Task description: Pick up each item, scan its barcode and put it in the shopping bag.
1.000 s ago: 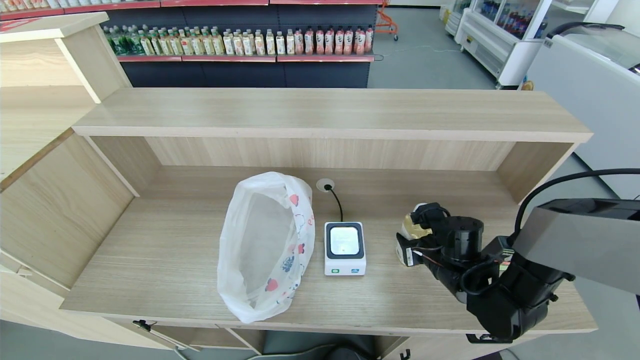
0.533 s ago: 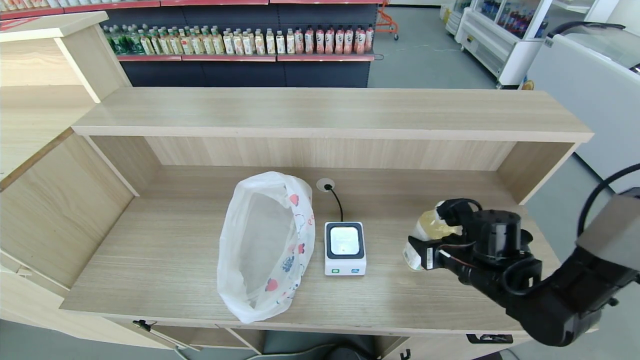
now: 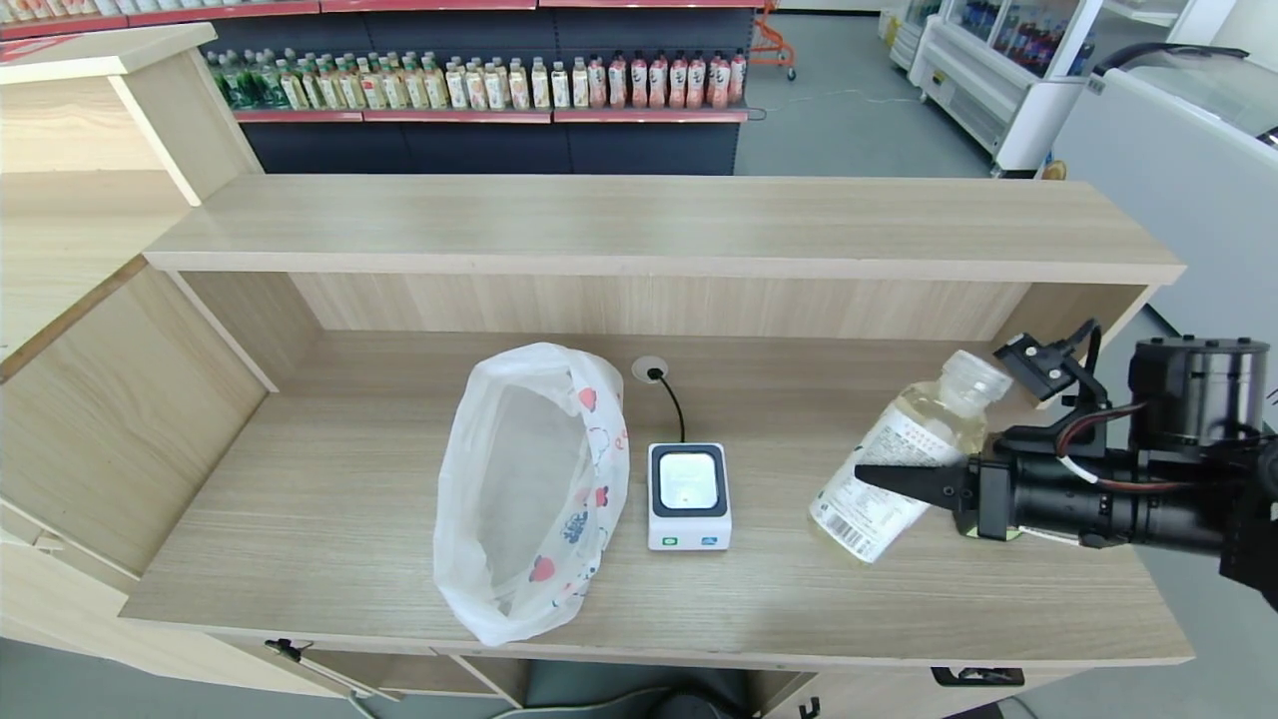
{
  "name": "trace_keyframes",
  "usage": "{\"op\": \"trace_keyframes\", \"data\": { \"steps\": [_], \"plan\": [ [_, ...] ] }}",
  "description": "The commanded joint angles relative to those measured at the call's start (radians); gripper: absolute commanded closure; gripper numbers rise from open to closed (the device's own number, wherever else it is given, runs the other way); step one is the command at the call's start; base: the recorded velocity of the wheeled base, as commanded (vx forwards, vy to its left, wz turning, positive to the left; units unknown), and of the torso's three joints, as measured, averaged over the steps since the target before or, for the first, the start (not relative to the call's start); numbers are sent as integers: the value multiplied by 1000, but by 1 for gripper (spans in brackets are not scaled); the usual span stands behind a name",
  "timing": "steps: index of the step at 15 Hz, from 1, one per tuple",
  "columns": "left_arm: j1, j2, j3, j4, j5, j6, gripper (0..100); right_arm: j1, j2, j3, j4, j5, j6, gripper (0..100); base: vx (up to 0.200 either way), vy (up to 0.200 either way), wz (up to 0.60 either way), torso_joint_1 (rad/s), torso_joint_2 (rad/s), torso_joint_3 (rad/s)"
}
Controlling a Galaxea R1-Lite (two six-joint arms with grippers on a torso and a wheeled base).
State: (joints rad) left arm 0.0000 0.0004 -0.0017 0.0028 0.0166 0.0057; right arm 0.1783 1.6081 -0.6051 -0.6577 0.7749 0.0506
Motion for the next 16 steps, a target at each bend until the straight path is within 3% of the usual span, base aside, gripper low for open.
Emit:
{"op": "trace_keyframes", "data": {
  "steps": [1, 4, 8, 16],
  "plan": [
    [0, 0, 0, 0, 0, 0, 0, 20, -100, -5, 36, 37, 0, 100, 0, 0, 0, 0, 0, 0],
    [0, 0, 0, 0, 0, 0, 0, 121, -172, 10, 161, 107, 0, 100, 0, 0, 0, 0, 0, 0],
    [0, 0, 0, 0, 0, 0, 0, 222, -175, 33, 165, 113, -5, 100, 0, 0, 0, 0, 0, 0],
    [0, 0, 0, 0, 0, 0, 0, 288, -149, 47, 162, 112, -8, 100, 0, 0, 0, 0, 0, 0]
  ]
}}
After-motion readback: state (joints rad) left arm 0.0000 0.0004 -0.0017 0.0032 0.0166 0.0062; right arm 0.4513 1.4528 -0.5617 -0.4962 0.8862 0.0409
